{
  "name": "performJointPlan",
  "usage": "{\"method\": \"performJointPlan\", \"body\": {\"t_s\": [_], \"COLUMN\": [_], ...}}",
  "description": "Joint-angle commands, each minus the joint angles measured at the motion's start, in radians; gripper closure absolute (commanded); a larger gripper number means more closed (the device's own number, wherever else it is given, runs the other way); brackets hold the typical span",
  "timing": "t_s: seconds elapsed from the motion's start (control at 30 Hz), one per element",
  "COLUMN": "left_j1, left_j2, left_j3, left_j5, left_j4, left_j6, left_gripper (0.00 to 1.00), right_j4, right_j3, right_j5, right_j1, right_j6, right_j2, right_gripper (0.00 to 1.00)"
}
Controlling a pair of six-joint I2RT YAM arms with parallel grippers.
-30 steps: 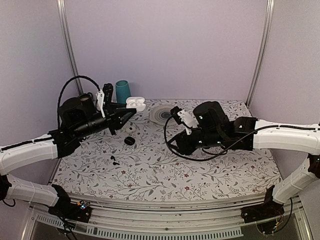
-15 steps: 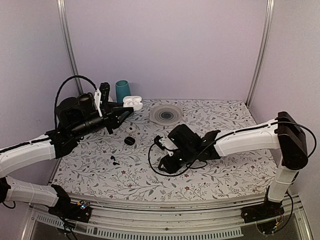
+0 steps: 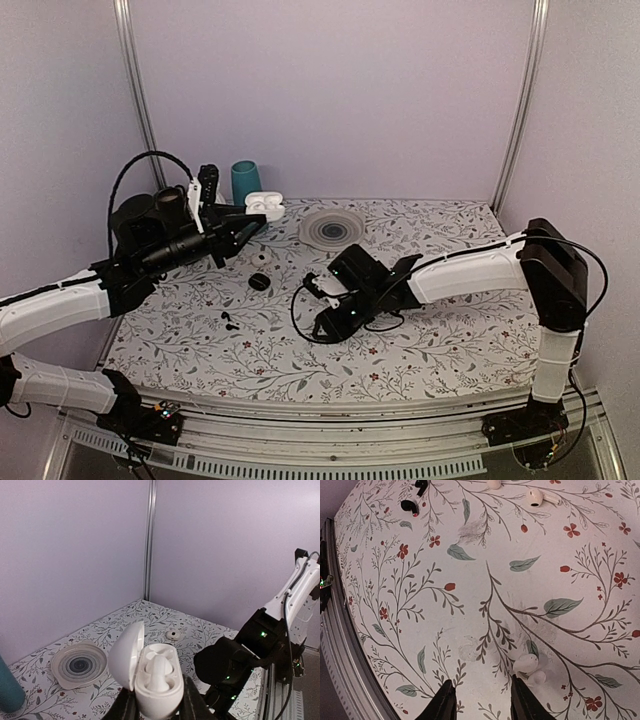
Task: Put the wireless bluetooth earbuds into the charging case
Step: Pick up the right earbud from the center of the board.
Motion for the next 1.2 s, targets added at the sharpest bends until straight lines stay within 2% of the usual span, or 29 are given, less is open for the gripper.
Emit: {"method": "performJointPlan", "body": {"t_s": [0.0, 0.5, 1.17], "left_j1": [0.014, 0.014, 0.014], "left_j2": [-0.015, -0.013, -0.014], "left_j3": [-0.003, -0.008, -0.01], "left_j5": [0.006, 0.007, 0.006], "left_j4": [-0.006, -0.004, -0.006], "left_j6": [-0.007, -0.014, -0.014], "left_gripper": [1.0, 1.0, 1.0], "right_j4": [-0.018, -0.003, 0.017], "right_j3": [0.026, 0.032, 0.028], "right_j5": [-0.052, 0.004, 0.006], "right_j1": [-0.004, -0.012, -0.028], "right_j6": [-0.018, -0.025, -0.028], "right_j2": [0.035, 0.052, 0.071], "right_gripper": [0.64, 0.67, 0.67]}}
